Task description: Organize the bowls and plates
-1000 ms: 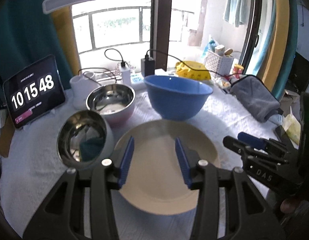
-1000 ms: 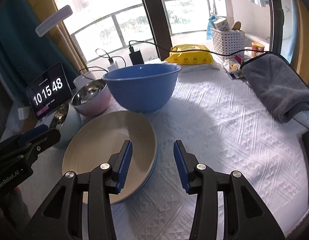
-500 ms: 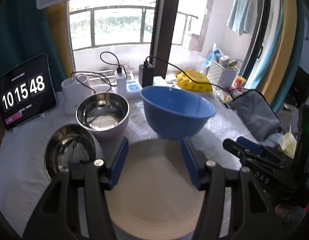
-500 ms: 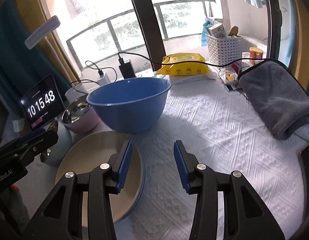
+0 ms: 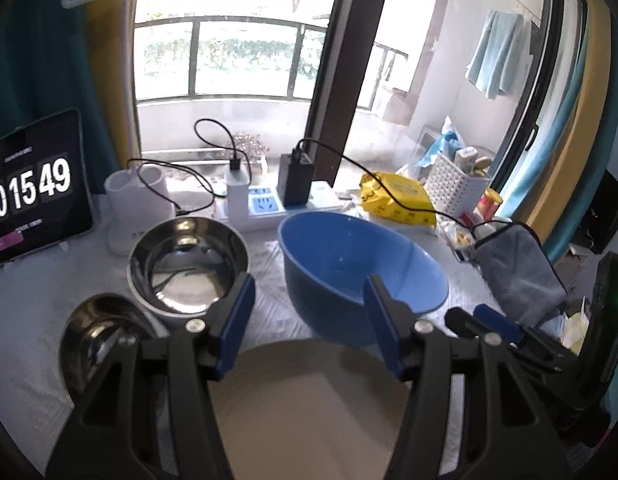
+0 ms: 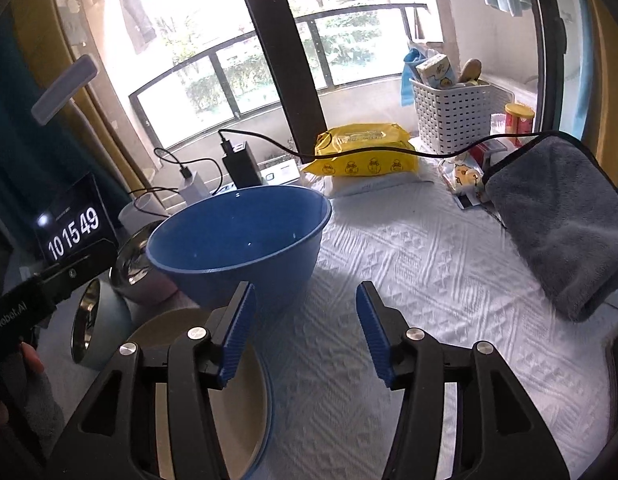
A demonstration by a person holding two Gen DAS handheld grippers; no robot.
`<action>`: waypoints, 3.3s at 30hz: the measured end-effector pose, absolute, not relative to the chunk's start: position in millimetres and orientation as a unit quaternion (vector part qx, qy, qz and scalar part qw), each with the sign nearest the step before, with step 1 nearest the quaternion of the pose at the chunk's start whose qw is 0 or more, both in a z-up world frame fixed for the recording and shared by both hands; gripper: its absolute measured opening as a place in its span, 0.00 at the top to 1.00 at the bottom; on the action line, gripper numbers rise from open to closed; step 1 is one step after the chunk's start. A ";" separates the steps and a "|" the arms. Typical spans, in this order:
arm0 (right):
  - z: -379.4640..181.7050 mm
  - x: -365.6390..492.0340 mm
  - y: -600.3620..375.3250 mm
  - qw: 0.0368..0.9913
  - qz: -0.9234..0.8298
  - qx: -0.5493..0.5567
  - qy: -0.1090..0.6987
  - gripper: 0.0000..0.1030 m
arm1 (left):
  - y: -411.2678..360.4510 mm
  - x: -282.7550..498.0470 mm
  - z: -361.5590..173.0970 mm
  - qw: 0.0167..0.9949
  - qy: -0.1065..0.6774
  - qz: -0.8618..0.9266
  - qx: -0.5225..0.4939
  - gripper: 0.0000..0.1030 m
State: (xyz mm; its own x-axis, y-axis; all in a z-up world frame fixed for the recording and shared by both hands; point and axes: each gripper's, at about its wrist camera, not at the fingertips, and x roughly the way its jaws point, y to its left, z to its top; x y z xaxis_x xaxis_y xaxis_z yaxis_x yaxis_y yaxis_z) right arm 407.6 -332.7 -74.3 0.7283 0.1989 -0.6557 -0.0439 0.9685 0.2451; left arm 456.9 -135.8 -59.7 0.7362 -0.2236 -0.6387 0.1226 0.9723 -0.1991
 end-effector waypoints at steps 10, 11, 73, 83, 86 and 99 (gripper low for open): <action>-76.6 423.6 -339.9 0.921 0.071 0.133 0.359 0.46 | -139.6 486.8 -76.8 0.922 0.371 -0.091 -0.062 0.44; -75.2 423.5 -341.7 0.921 0.071 0.136 0.357 0.46 | -139.3 488.8 -77.9 0.921 0.373 -0.091 -0.062 0.44; -48.1 411.2 -297.1 0.917 0.083 0.136 0.366 0.73 | -123.9 437.9 -46.8 0.923 0.363 -0.123 -0.024 0.63; -35.4 382.5 -274.1 0.920 0.093 0.122 0.359 0.73 | -100.0 407.3 -39.7 0.928 0.350 -0.120 -0.035 0.63; -32.0 373.3 -266.6 0.922 0.095 0.118 0.357 0.73 | -92.1 396.7 -38.4 0.930 0.347 -0.120 -0.034 0.63; -25.7 336.4 -235.2 0.922 0.109 0.099 0.359 0.73 | -59.9 355.4 -38.7 0.932 0.341 -0.113 -0.049 0.63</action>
State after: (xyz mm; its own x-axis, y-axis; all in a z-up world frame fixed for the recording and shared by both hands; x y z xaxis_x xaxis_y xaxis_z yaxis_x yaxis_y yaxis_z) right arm 336.4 -235.2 -25.7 0.7187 0.2727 -0.6396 -0.1306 0.9565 0.2610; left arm 355.4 -59.9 -38.7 0.7424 -0.2434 -0.6242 0.1772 0.9698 -0.1674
